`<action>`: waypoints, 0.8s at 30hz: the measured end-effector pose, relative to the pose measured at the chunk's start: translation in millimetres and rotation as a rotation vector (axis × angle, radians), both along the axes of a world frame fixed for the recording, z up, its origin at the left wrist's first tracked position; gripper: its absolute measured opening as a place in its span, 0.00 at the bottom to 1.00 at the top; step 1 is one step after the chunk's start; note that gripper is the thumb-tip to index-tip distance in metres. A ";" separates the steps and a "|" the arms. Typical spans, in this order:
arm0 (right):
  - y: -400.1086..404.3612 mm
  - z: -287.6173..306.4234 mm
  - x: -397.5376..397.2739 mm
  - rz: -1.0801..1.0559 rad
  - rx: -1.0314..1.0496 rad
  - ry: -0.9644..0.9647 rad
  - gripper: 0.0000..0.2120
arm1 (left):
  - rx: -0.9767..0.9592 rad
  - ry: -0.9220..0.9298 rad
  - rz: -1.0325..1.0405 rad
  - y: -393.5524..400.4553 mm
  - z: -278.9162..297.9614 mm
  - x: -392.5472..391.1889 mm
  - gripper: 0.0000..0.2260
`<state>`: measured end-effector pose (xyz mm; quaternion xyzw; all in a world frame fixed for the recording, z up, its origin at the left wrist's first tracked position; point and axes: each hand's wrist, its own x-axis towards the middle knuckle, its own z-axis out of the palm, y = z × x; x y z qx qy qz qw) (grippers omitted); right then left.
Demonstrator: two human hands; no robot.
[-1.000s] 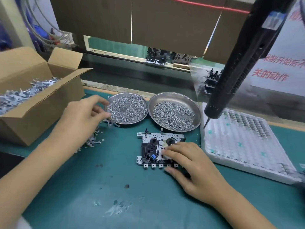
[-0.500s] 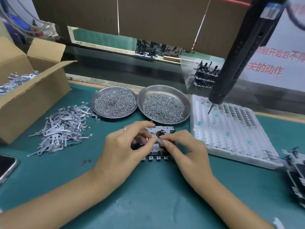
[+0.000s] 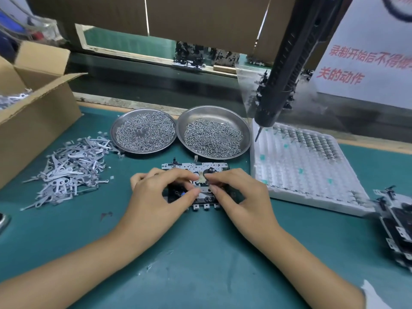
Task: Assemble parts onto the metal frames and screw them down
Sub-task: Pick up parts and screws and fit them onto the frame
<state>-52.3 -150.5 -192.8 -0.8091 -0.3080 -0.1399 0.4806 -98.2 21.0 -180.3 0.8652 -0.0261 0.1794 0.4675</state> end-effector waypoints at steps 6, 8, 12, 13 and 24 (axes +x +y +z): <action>0.1 -2.6 0.6 0.034 -0.035 -0.095 0.10 | -0.026 0.006 -0.011 0.9 -0.6 1.0 0.02; -0.2 -3.1 2.1 0.031 -0.026 -0.074 0.10 | -0.049 0.010 -0.019 1.1 -0.7 1.0 0.02; 0.8 -3.6 2.2 0.043 -0.027 -0.031 0.10 | -0.094 0.030 -0.017 1.4 -1.0 1.4 0.04; 0.9 -3.1 2.0 0.045 -0.026 -0.013 0.11 | -0.103 0.037 -0.015 1.5 -1.0 1.4 0.04; -2.0 0.6 -3.4 0.042 -0.064 -0.074 0.09 | -0.132 0.059 -0.006 1.6 -1.4 1.6 0.04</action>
